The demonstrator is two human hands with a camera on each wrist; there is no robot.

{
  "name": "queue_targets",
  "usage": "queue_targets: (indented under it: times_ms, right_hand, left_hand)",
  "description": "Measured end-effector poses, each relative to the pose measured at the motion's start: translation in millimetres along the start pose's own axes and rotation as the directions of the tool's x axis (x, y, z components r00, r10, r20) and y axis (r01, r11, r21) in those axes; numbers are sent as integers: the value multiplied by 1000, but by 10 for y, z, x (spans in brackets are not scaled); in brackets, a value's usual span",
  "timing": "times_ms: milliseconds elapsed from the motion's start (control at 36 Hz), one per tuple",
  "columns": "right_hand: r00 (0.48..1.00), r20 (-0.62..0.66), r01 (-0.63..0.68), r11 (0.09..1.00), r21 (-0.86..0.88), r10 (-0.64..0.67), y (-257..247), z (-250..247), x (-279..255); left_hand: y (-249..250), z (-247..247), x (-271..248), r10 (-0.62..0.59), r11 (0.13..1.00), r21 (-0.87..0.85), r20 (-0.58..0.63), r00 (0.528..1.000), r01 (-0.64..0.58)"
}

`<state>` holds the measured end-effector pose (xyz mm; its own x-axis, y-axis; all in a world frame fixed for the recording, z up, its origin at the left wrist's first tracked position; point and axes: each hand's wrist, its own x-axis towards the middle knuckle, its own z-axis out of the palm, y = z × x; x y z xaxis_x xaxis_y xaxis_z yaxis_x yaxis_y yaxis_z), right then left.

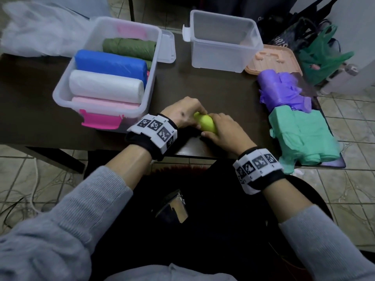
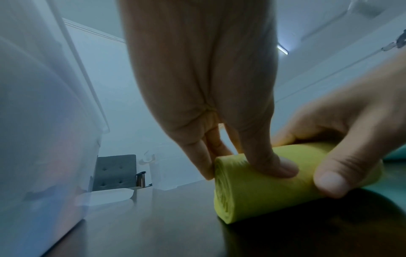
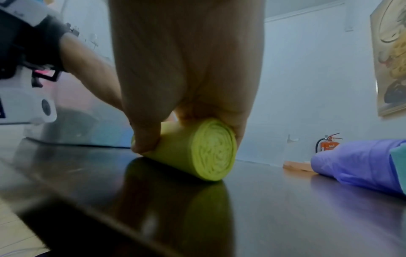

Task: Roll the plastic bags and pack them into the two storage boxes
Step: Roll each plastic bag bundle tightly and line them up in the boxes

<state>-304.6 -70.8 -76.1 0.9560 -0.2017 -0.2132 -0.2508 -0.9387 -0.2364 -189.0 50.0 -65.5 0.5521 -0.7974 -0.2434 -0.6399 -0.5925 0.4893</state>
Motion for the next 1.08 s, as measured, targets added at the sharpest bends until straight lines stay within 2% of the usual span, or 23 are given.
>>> queue_targets:
  times_ms: [56, 83, 139, 167, 222, 278, 389, 444, 472, 528, 583, 639, 667, 750, 861, 972, 1083]
  right_hand:
    - [1000, 18, -15, 999, 41, 14, -9, 6, 10]
    - [999, 29, -21, 997, 78, 19, -12, -7, 32]
    - [1000, 7, -15, 989, 149, 14, -35, -49, 101]
    - [1000, -20, -9, 983, 183, 13, -61, -80, 137]
    - [996, -87, 12, 967, 254, 10, -147, -169, 213]
    - [985, -172, 56, 944, 325, 1, -260, -287, 301]
    - [942, -336, 167, 881, 442, -10, -574, -518, 514]
    - [921, -387, 223, 861, 457, -33, -767, -620, 624]
    - [912, -407, 254, 854, 454, -55, -859, -671, 677]
    - [895, -433, 314, 837, 448, -104, -1032, -767, 783]
    - [884, -441, 356, 833, 424, -153, -1204, -858, 886]
    - [878, -441, 377, 834, 402, -184, -1367, -932, 981]
    - [876, -440, 388, 831, 399, -198, -1443, -965, 1024]
    - [872, -427, 409, 837, 365, -240, -1633, -1017, 1141]
    - [890, -368, 391, 866, 311, -270, -1778, -1020, 1250]
    - [915, -281, 365, 888, 280, -288, -1823, -965, 1339]
    - [935, -209, 330, 917, 226, -285, -1845, -941, 1391]
  left_hand:
    - [17, -3, -56, 28, 999, -29, -43, 999, -29]
    - [46, -33, -117, 63, 995, -72, -103, 993, -70]
    - [116, -163, -297, 136, 968, -161, -302, 943, -191]
    - [137, -253, -399, 153, 951, -182, -432, 889, -251]
    - [130, -472, -618, 120, 937, -168, -671, 732, -308]
    - [31, -694, -816, 4, 959, -169, -796, 605, -229]
    - [-380, -946, -1156, -270, 959, -281, -885, 379, 27]
    - [-587, -958, -1307, -415, 909, -387, -864, 284, 153]
    - [-672, -932, -1368, -492, 869, -451, -832, 256, 204]
    - [-799, -856, -1449, -653, 756, -598, -715, 250, 265]
    - [-862, -799, -1487, -784, 617, -737, -547, 295, 275]
    - [-891, -769, -1486, -836, 518, -819, -425, 346, 247]
    - [-902, -777, -1475, -847, 489, -841, -394, 357, 231]
    - [-937, -832, -1449, -870, 429, -879, -340, 357, 208]
    - [-1034, -839, -1396, -855, 453, -874, -370, 364, 175]
    - [-1041, -783, -1383, -816, 544, -822, -474, 331, 165]
    - [-1049, -763, -1397, -792, 582, -802, -519, 322, 138]
